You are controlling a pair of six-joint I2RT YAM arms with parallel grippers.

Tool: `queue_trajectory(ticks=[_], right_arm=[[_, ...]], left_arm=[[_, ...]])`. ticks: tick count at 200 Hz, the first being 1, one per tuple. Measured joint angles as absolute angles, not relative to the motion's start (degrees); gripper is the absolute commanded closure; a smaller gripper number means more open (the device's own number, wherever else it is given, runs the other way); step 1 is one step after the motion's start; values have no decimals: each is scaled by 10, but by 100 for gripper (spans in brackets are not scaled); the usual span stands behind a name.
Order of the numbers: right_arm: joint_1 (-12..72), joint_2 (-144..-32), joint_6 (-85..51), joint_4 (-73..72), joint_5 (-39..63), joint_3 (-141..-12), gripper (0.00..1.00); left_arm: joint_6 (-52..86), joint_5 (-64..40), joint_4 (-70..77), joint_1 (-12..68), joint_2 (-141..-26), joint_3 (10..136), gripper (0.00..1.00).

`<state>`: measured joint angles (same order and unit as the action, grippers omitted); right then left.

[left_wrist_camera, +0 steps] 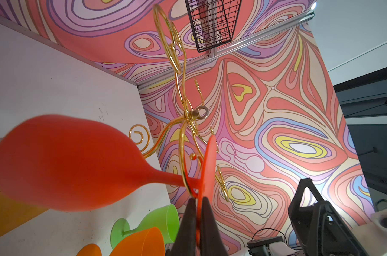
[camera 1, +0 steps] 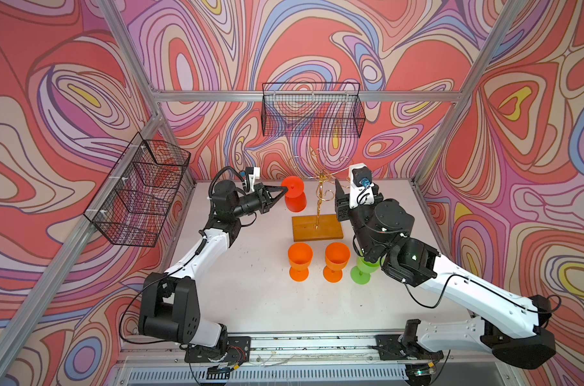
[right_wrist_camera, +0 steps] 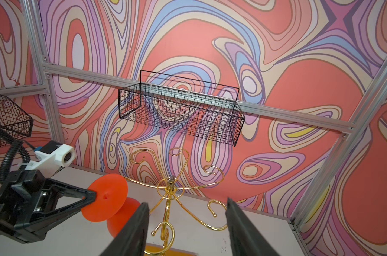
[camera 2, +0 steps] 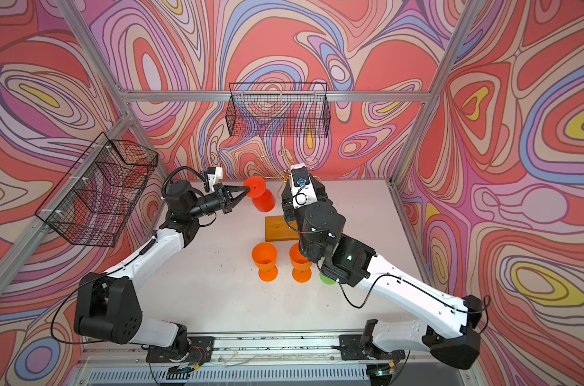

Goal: Take the wine glass off the wine glass rack
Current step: Pick up the wine glass from the wine glass rack.

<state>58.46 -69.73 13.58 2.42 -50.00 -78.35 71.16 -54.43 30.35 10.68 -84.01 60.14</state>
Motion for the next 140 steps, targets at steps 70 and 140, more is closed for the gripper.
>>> queue_trajectory(ticks=[70,140], right_arm=[[582,-697,130,23,-500,-783,41],[582,-697,125,23,-500,-783,41]], left_arm=[[717,-547,297,107,-840,608,100],[738,-550,274,107,-833,640,100]])
